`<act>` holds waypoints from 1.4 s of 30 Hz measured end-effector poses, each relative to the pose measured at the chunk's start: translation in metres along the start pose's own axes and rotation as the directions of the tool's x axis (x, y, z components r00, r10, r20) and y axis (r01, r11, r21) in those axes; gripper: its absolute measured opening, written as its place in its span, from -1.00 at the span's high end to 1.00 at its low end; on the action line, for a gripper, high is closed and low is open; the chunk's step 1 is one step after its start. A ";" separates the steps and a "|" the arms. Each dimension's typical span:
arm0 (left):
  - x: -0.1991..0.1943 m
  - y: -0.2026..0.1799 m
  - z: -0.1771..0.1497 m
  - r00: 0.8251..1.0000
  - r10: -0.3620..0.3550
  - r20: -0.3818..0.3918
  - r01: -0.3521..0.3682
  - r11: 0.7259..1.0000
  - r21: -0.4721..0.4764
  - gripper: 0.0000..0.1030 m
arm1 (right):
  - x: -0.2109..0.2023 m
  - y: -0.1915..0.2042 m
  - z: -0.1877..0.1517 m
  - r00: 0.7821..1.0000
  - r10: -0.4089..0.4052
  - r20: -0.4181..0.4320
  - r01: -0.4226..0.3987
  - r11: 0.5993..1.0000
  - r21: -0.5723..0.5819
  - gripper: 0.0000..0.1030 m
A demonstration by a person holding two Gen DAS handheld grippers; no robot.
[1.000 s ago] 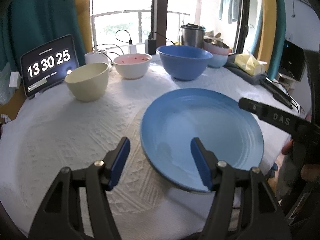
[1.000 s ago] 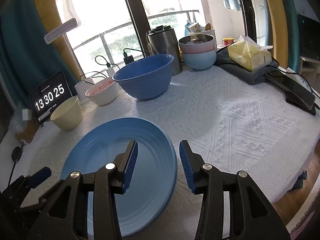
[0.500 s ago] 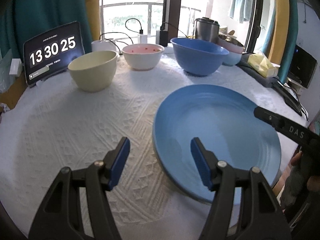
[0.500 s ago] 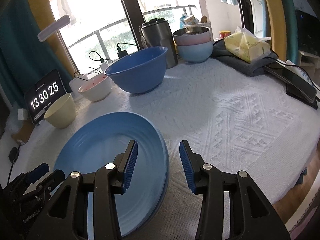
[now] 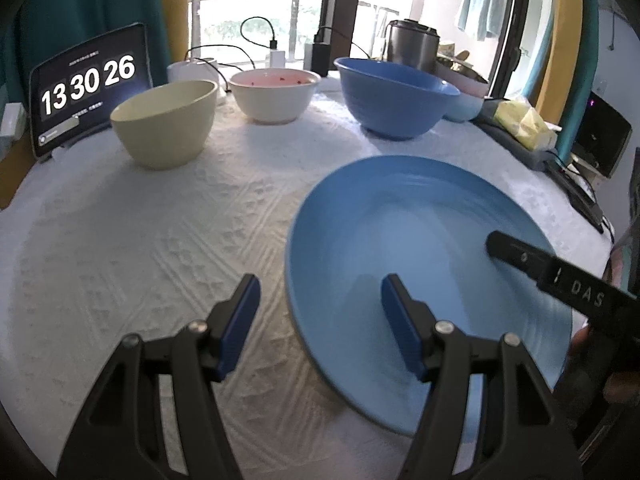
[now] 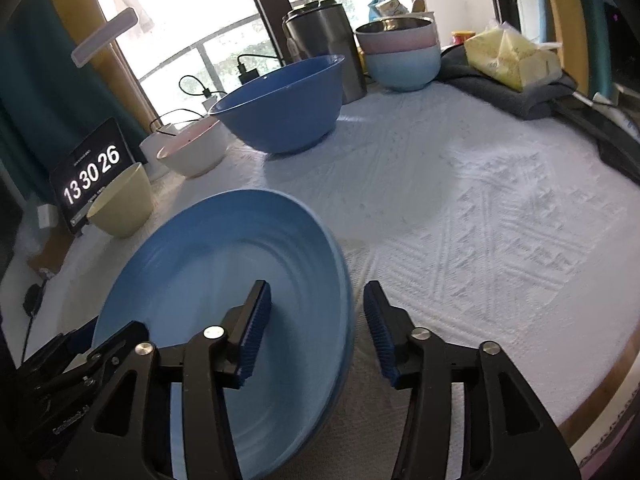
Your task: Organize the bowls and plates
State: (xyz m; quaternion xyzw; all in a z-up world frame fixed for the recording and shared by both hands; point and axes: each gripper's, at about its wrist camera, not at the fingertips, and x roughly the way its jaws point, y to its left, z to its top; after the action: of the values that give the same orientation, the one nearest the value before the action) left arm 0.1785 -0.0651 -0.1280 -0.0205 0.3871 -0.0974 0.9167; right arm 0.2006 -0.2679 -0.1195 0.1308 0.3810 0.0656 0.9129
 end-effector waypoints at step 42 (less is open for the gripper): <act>-0.018 0.042 -0.004 0.999 -0.025 0.029 0.027 0.997 -0.069 -0.23 | 0.010 0.055 0.002 0.999 0.038 -0.015 -0.039 0.997 -0.065 -0.09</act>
State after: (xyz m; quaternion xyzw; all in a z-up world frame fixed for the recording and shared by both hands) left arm 0.1703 -0.0203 -0.1222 -0.0587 0.3771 -0.0955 0.9194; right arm 0.2082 -0.2133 -0.1094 0.1079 0.3825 0.0963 0.9126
